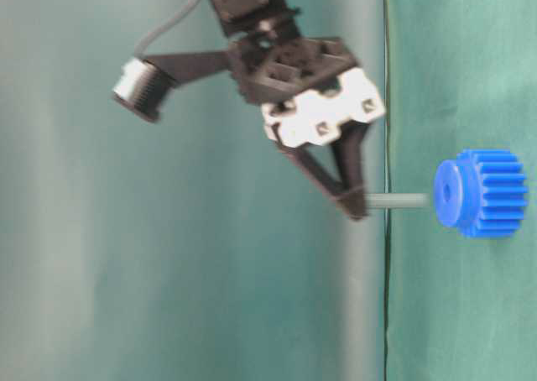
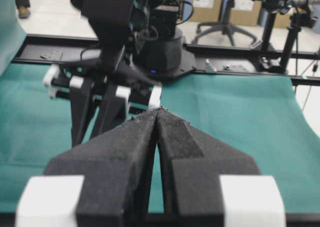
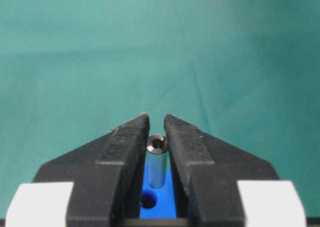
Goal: Insert the shaft placed at a random location into the center hole of the small gear at another random location.
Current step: 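Carry the held shaft left over the blue gear's center hole, then lower the shaft into the gear's center hole with the right gripper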
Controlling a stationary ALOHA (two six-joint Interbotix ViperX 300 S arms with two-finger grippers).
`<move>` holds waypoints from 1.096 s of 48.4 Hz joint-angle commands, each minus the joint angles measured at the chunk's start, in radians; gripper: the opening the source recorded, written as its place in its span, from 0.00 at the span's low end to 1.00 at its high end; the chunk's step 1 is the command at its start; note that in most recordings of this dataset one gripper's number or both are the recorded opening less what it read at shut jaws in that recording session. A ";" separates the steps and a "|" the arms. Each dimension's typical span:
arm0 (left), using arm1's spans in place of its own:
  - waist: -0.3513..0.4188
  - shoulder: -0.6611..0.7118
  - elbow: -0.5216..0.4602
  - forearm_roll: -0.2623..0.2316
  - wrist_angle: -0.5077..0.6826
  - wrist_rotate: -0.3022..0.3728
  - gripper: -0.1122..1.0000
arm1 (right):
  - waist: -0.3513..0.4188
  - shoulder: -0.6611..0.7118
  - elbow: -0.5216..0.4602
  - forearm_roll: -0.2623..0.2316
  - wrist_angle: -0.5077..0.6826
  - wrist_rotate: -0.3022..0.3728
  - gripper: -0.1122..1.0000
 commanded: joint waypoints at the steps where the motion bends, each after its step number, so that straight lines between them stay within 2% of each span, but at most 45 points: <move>1: 0.002 0.003 -0.011 -0.002 -0.009 0.002 0.10 | 0.002 -0.060 0.000 -0.003 -0.003 -0.003 0.22; 14: 0.002 0.003 -0.011 -0.002 -0.009 0.002 0.10 | 0.011 -0.052 0.003 -0.003 -0.009 -0.009 0.22; 31: 0.002 0.003 -0.011 -0.003 -0.009 0.002 0.10 | 0.012 0.046 -0.017 0.008 -0.034 -0.003 0.22; 53: 0.002 0.003 -0.011 -0.002 -0.008 0.002 0.10 | 0.012 0.069 -0.008 0.018 -0.051 -0.003 0.22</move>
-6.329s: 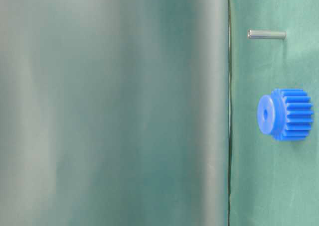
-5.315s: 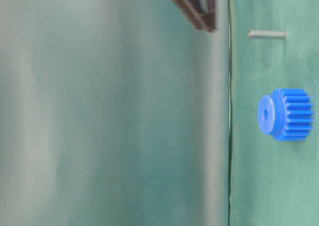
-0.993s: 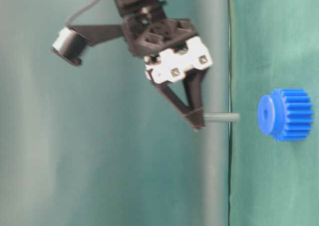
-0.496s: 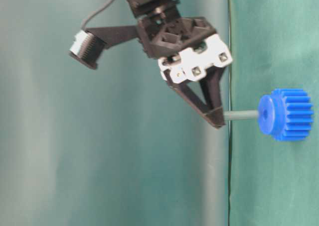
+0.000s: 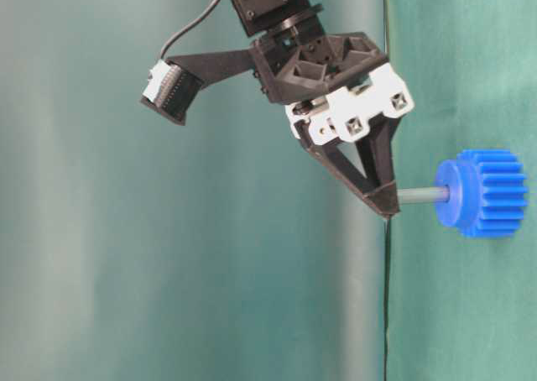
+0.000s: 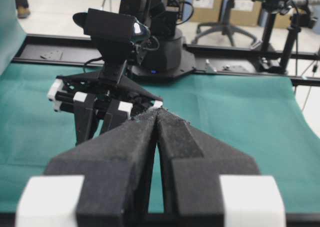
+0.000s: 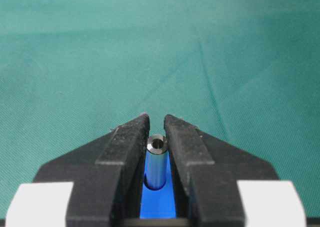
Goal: Insert the shaft placed at a random location into the center hole of the small gear at another random location.
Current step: 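Lower the shaft into the gear's center hole with the right gripper, then open the right gripper to release the shaft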
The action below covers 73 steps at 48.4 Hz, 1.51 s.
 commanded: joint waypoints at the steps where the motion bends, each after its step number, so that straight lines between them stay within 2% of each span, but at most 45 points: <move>1: 0.002 0.003 -0.011 -0.003 -0.008 0.002 0.10 | 0.003 -0.005 -0.014 0.005 -0.021 0.002 0.22; 19: 0.002 0.003 -0.011 -0.002 -0.006 0.002 0.10 | 0.003 0.058 -0.018 0.018 -0.029 0.005 0.22; 54: 0.002 0.003 -0.011 -0.003 -0.005 0.002 0.10 | 0.003 0.063 -0.017 0.018 -0.020 0.005 0.24; 57: 0.002 0.003 -0.011 -0.003 -0.005 0.002 0.10 | 0.003 0.063 -0.017 0.018 -0.015 0.005 0.35; 62: 0.002 0.003 -0.011 -0.002 -0.005 0.002 0.10 | 0.003 0.063 -0.021 0.020 -0.014 0.005 0.65; 65: 0.002 0.003 -0.011 -0.002 -0.005 0.002 0.10 | 0.003 0.061 -0.023 0.020 -0.014 0.005 0.79; 67: 0.002 0.003 -0.011 -0.002 -0.003 0.002 0.10 | 0.003 0.060 -0.025 0.018 -0.014 0.005 0.82; 73: 0.002 0.003 -0.011 -0.003 -0.003 0.000 0.10 | 0.003 0.032 -0.026 0.020 -0.009 0.005 0.78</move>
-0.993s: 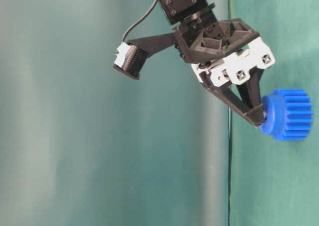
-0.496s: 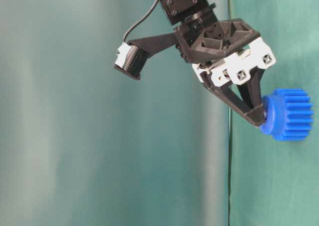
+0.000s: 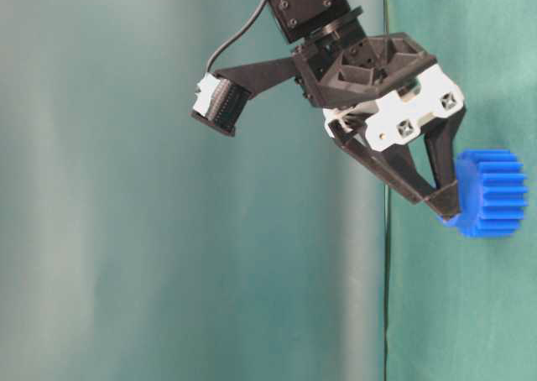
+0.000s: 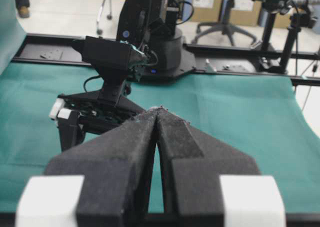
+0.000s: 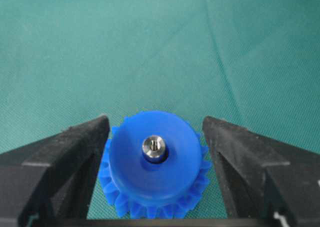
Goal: Insert the shaft placed at a random location into the center hole of the small gear at another random location.
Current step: 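Open the right gripper to release the shaft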
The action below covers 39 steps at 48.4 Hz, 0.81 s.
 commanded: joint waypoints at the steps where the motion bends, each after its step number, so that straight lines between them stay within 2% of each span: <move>1: 0.002 0.005 -0.011 -0.002 -0.005 0.000 0.10 | 0.002 -0.048 -0.021 0.003 0.003 0.002 0.78; 15: 0.002 0.003 -0.011 -0.002 -0.005 0.000 0.10 | 0.003 -0.212 -0.018 -0.012 0.112 -0.015 0.78; 23: 0.002 0.005 -0.011 -0.002 -0.005 0.000 0.10 | 0.005 -0.250 -0.008 -0.014 0.133 -0.017 0.78; 32: 0.002 0.003 -0.011 -0.002 -0.005 0.000 0.09 | 0.018 -0.311 0.052 -0.014 0.133 -0.017 0.78; 39: 0.002 0.003 -0.011 -0.002 -0.005 0.000 0.10 | 0.029 -0.410 0.141 -0.011 0.133 -0.012 0.78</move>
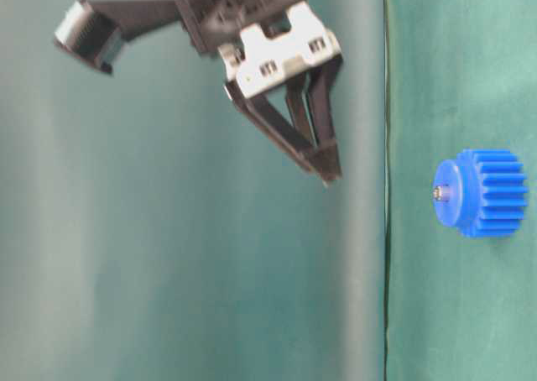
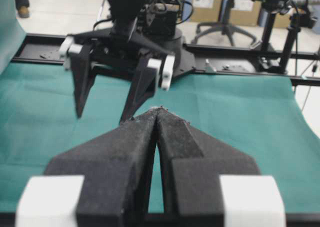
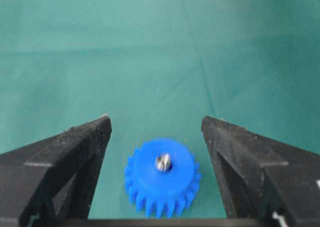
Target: Insert the shaft placed at a random location into the center hole of the small gear at another random location.
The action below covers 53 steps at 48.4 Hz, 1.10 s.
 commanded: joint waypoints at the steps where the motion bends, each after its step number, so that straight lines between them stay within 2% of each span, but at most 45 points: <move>1: 0.002 0.003 -0.011 -0.002 -0.003 0.000 0.10 | 0.009 -0.101 0.057 0.003 -0.005 0.006 0.78; 14: 0.002 0.002 -0.011 -0.002 0.000 -0.002 0.10 | 0.012 -0.318 0.235 0.005 0.028 0.011 0.78; 25: 0.002 -0.002 -0.009 -0.002 0.006 -0.002 0.10 | 0.012 -0.443 0.304 0.006 0.109 0.011 0.78; 53: 0.002 -0.006 -0.009 0.000 0.008 -0.002 0.10 | 0.012 -0.469 0.333 0.008 0.127 0.012 0.78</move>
